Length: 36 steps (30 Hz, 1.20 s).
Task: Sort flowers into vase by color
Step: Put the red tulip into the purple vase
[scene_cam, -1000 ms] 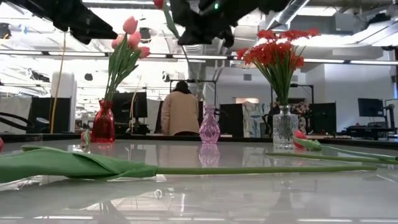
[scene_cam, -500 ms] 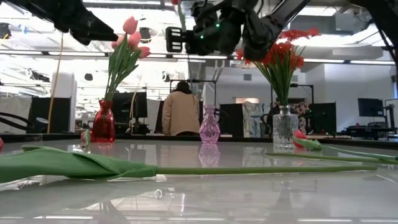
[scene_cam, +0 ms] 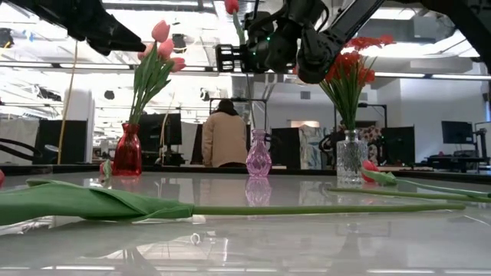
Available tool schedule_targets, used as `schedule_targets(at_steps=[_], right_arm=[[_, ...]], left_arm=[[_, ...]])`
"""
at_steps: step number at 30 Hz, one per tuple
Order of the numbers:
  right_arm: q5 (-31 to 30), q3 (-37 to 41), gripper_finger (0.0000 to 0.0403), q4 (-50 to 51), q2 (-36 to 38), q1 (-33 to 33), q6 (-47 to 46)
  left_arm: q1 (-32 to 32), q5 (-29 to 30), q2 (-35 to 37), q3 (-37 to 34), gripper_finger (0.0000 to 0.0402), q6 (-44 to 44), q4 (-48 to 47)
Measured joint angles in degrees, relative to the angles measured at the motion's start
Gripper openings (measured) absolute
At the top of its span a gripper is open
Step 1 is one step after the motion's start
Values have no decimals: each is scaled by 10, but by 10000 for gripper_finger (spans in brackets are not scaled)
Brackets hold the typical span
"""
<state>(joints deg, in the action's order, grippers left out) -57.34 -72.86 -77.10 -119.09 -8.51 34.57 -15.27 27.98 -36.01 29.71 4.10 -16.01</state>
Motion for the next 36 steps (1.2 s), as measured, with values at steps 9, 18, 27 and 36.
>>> schedule_targets(at_steps=[9, 18, 27, 36], right_arm=[[-2, 0, 17, 4, -3, -14, 0], [-13, 0, 17, 108, -3, -21, -89], [-39, 0, 18, 197, -3, -28, -155], [-75, 0, 51, 240, -3, -17, -157]], left_arm=[[0, 17, 0, 0, 139, -6, -1], [0, 18, 0, 0, 139, -7, -1], [0, 18, 0, 0, 139, -6, -2], [0, 19, 0, 0, 139, -10, -6]])
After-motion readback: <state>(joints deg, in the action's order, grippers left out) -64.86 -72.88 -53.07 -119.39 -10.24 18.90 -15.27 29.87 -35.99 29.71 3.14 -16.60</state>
